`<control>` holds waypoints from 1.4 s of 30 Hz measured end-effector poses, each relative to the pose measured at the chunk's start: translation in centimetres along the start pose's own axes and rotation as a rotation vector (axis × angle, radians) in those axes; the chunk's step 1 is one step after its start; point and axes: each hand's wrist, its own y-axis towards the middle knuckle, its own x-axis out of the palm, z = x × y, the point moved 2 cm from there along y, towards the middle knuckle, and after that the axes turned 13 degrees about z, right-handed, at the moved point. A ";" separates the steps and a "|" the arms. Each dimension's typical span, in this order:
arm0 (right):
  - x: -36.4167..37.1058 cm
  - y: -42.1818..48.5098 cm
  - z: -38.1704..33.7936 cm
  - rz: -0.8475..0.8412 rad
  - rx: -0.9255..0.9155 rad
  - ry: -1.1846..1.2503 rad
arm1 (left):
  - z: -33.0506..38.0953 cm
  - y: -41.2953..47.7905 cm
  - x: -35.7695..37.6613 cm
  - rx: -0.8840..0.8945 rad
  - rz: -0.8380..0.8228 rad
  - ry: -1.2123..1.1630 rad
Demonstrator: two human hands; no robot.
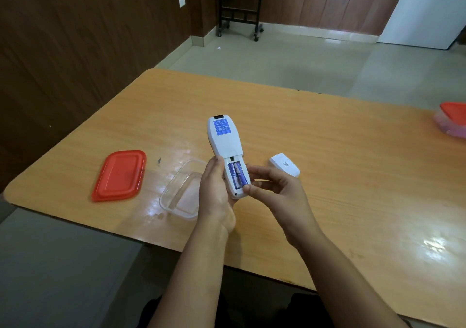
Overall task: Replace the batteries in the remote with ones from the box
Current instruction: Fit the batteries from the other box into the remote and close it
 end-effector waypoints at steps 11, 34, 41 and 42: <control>0.9 0.8 1.4 0.061 0.310 0.183 | -1.3 -1.1 0.5 0.032 -0.001 0.045; -4.6 8.9 4.7 0.345 -0.226 -0.923 | -0.3 -0.2 0.5 -0.309 0.016 -0.235; -2.1 8.1 6.6 0.183 -0.318 -1.258 | -0.3 0.3 0.6 -0.286 0.054 -0.234; -2.1 8.0 6.4 0.189 -0.342 -1.238 | -0.3 0.3 0.6 -0.291 0.048 -0.236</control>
